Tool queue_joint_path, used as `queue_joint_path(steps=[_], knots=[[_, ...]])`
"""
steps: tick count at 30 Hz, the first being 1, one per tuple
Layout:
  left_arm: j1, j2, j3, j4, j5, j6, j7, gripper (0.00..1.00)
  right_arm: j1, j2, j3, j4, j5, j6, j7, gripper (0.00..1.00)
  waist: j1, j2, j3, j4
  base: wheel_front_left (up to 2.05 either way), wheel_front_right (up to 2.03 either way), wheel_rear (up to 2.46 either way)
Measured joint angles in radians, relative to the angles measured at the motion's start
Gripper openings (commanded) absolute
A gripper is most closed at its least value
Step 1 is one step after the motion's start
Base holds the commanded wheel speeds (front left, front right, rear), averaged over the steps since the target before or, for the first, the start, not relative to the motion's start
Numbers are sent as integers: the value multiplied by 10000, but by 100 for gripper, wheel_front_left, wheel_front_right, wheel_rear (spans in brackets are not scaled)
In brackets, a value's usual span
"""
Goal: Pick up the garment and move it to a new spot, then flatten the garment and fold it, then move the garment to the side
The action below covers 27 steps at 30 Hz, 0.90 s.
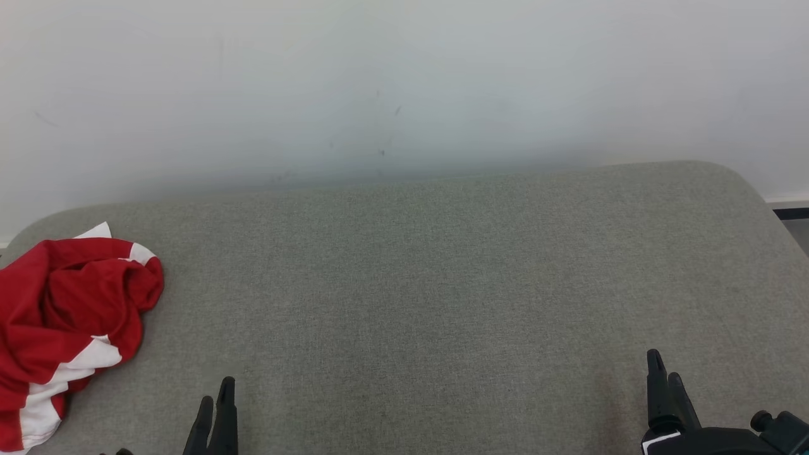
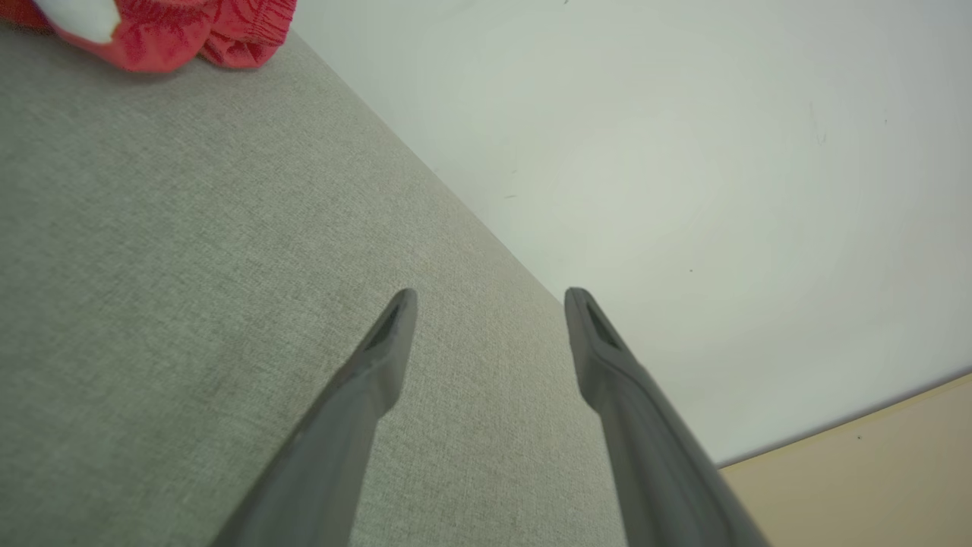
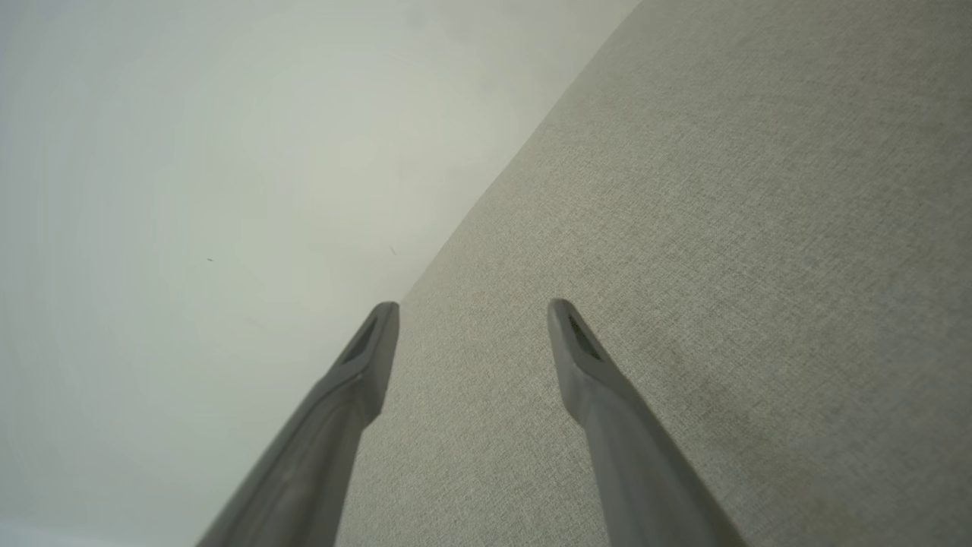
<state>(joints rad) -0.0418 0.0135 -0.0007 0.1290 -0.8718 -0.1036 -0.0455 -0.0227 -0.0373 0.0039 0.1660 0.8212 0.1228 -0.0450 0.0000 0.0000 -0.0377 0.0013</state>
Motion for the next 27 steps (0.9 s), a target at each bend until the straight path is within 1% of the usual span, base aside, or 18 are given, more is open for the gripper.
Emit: queue_joint_path(steps=[1, 5, 10, 18, 22, 27], knots=[[0, 0, 0, 0, 0, 0, 0, 100, 0, 0, 0, 0, 0, 0, 0, 100, 0, 0, 0, 0, 0, 0, 0], [12, 13, -184, -109, 709, 84, -138, 100, 173, 10, 73, -196, -639, 2, -148, 100, 0, 0, -62, 0, 0, 0, 0], [48, 56, -410, -198, 1436, 104, -314, 100, 279, -151, 663, -368, -1273, 10, -320, 100, 0, 0, -126, -3, 0, 0, 0], [183, 100, -614, -370, 2462, 265, -577, 100, 391, -282, 894, -546, -2192, 12, -594, 100, 0, 0, -221, -5, 0, 0, 0], [218, 111, -744, -422, 2941, 322, -711, 100, 486, -349, 1057, -639, -2614, 12, -709, 100, 0, 0, -285, 5, 0, 0, 0], [233, 130, -826, -497, 3279, 385, -834, 100, 533, -389, 1212, -732, -2993, 13, -823, 100, 0, 0, -336, 22, 0, 0, 0]])
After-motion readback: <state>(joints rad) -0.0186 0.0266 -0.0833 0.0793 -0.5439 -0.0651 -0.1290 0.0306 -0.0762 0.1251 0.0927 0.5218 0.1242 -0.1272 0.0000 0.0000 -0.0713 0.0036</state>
